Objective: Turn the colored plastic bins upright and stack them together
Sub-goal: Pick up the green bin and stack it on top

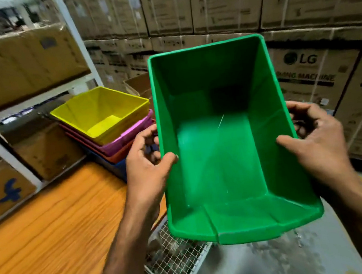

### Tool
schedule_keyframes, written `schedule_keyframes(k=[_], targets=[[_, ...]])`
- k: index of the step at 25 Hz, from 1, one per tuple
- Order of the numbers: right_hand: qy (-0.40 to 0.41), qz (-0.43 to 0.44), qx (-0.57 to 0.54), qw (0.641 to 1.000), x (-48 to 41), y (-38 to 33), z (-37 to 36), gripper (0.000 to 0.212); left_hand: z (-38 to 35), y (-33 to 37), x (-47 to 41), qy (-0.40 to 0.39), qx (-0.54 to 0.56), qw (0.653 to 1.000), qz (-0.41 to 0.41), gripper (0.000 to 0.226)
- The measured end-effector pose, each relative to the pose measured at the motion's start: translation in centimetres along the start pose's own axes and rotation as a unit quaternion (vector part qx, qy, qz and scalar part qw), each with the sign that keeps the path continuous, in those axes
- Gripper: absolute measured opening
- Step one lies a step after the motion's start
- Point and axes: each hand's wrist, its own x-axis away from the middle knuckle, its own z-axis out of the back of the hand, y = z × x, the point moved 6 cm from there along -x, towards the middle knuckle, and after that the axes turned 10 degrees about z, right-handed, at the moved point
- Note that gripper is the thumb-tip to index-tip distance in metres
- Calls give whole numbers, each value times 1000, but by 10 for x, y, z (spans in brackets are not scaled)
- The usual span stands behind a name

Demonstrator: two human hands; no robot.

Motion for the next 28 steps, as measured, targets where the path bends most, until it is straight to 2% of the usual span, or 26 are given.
schedule_keyframes(k=[5, 11, 18, 23, 28], targets=[[-103, -8, -33, 994, -111, -3, -59, 50, 6, 32, -62, 34, 48, 998, 37, 44], [-239, 46, -109, 964, -217, -4, -164, 47, 28, 67, -109, 196, 78, 977, -15, 41], [-387, 123, -151, 901, -277, -41, -296, 47, 77, 103, -151, 368, 15, 927, -76, 37], [-379, 150, -189, 893, -279, -46, -367, 52, 122, 112, -182, 406, -138, 898, -97, 49], [-348, 178, -194, 900, -267, -37, -405, 54, 155, 84, -207, 419, -205, 881, -83, 55]])
